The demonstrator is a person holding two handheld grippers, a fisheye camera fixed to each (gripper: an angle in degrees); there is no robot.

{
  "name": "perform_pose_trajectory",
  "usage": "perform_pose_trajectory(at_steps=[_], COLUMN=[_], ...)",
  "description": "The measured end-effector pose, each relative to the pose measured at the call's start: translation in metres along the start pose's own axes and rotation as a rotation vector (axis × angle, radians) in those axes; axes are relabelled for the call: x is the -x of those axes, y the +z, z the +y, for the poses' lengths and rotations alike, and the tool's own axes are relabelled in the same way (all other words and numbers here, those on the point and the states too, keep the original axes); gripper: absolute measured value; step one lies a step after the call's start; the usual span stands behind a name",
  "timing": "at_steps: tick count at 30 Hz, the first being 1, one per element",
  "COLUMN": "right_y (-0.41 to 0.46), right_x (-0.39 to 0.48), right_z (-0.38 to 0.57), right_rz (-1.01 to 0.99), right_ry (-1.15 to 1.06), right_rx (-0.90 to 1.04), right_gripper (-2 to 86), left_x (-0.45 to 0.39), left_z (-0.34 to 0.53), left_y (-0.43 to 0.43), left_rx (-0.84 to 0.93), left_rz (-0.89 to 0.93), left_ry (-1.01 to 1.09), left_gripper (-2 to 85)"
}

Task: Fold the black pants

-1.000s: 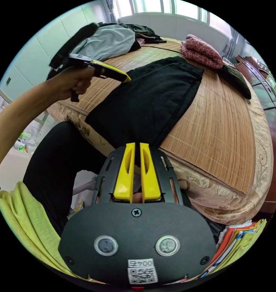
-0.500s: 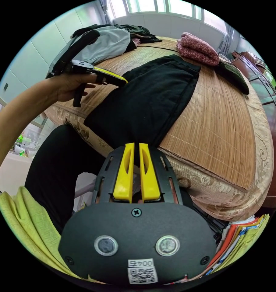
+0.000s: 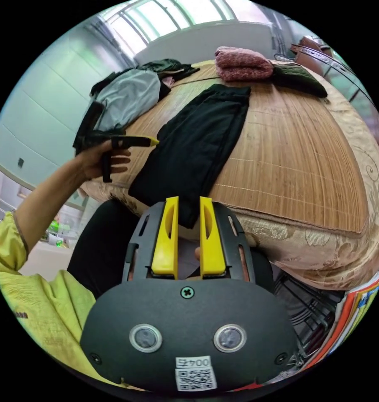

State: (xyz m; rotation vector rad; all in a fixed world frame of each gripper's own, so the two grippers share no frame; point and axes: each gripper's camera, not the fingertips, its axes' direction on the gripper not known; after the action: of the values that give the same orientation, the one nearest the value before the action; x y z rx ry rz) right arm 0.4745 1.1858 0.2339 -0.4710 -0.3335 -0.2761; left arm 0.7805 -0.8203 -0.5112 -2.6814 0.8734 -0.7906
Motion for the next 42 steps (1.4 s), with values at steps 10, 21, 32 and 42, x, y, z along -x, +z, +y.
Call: perform_pose_trajectory(at_steps=[10,21,32,42], right_y=[-0.015,0.003,0.034,0.017], right_x=[-0.029,-0.081,-0.123,-0.097], right_z=[0.038,0.045,0.049,0.041], right_rz=[0.003,-0.183,-0.396,-0.531], right_ry=[0.052,0.25,0.451,0.458], right_rx=[-0.123,0.047,0.118,0.065], right_gripper=[11.8,12.1,10.5,4.9], left_x=[-0.061,-0.119,-0.244,-0.306], left_z=[0.154,0.204,0.214,0.213], left_y=[-0.046,-0.026,0.037,0.089], left_rx=[-0.153,-0.171,-0.087,-0.025], left_rz=[-0.171,-0.093,-0.411,-0.586], left_ry=[-0.033,0.021,0.545,0.703], left_gripper=[0.2,3.3,12.7,13.2])
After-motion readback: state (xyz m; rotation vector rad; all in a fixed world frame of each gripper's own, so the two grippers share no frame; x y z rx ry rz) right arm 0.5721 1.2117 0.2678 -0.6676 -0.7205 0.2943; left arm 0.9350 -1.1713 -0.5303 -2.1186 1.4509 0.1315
